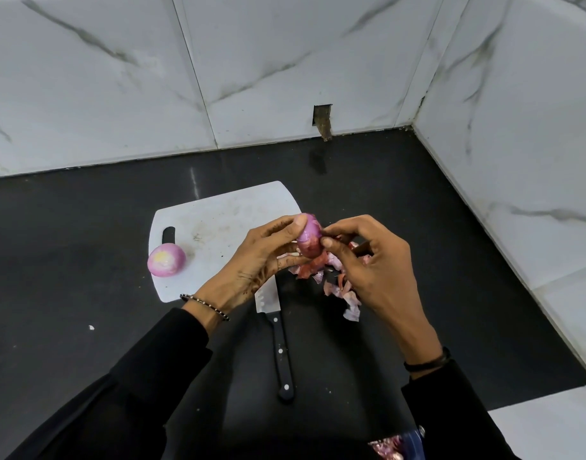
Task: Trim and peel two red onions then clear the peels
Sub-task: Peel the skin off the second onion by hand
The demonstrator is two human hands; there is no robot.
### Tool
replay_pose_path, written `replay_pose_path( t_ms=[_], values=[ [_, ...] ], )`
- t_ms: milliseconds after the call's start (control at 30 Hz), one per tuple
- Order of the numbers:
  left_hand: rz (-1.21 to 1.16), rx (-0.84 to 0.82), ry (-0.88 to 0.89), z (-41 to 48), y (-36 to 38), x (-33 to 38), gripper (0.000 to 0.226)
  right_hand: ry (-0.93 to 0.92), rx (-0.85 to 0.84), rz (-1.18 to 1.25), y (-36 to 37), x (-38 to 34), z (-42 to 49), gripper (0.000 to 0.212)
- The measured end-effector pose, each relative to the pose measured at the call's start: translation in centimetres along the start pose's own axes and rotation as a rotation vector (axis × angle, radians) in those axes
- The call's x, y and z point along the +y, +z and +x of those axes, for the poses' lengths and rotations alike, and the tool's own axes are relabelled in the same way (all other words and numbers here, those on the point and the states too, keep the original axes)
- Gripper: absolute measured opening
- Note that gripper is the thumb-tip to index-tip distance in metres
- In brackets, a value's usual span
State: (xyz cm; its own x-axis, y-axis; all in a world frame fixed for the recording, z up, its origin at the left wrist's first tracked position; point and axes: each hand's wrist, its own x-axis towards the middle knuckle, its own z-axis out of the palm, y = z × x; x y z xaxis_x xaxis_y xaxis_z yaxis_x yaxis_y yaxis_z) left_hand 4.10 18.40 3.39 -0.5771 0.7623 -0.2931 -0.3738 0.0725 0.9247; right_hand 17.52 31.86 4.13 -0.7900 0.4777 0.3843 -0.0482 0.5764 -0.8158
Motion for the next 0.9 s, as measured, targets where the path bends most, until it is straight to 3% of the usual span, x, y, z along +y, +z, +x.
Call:
replay_pose_path(
  t_ms=[133, 400, 600, 733, 767, 833, 900],
  values=[
    [0.022, 0.04, -0.02, 0.0, 0.1, 0.0, 0.039, -0.021, -0.002, -0.074, 0.0, 0.0, -0.2, 0.015],
    [0.029, 0.098, -0.014, -0.3, 1.3, 0.4, 0.035, 0.03, 0.147, -0.153, 1.4, -0.1, -0.8, 0.015],
    [0.004, 0.145, -0.077, -0.2, 2.0, 0.7, 0.033, -0.19, 0.303, -0.416, 2.1, 0.1, -1.4, 0.012],
    [0.003, 0.165, -0.134, -0.1, 2.5, 0.7, 0.044, -0.392, 0.361, -0.614, 2.2, -0.5, -1.8, 0.047],
    [0.008, 0.171, -0.145, -0.1, 2.6, 0.6, 0.046, -0.42, 0.364, -0.647, 2.3, -0.3, -1.9, 0.042],
    [0.007, 0.185, -0.162, -0.1, 2.8, 0.6, 0.048, -0.472, 0.371, -0.711, 2.2, 0.5, -2.1, 0.013],
    [0.0, 0.199, -0.174, 0.0, 3.0, 0.6, 0.05, -0.51, 0.368, -0.732, 2.2, 1.0, -2.3, 0.012]
  ],
)
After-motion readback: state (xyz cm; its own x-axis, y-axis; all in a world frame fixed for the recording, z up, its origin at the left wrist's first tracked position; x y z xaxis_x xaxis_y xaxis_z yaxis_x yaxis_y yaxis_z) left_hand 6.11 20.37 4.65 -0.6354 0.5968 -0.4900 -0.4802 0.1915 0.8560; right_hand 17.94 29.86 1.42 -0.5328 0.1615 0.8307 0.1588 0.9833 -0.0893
